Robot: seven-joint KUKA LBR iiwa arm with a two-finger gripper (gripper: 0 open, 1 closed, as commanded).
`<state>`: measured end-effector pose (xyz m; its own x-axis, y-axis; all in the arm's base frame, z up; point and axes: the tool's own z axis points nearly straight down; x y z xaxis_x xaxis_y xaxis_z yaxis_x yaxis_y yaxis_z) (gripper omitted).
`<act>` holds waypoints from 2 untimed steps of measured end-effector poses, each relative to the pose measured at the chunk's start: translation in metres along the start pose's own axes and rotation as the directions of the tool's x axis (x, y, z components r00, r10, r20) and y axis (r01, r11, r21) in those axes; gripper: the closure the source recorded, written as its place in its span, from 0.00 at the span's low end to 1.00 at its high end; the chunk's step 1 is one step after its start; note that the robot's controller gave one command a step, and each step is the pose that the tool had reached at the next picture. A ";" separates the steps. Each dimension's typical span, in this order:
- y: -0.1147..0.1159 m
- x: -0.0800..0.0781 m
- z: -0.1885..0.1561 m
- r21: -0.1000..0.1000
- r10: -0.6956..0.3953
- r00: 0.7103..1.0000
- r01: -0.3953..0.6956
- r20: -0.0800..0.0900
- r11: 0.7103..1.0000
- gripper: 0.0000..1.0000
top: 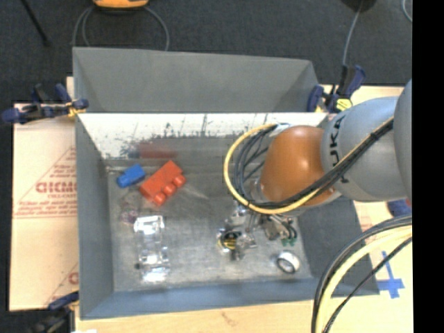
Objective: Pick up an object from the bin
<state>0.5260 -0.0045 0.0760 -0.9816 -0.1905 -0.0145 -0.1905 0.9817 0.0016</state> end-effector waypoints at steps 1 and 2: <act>0.022 -0.007 -0.107 -0.001 -0.518 0.855 0.518 -0.006 0.855 1.00; 0.024 -0.010 -0.140 -0.001 -0.502 0.865 0.502 -0.008 0.865 1.00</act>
Offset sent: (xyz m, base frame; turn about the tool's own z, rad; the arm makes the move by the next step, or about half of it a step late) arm -0.0009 0.0226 0.1051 -0.5457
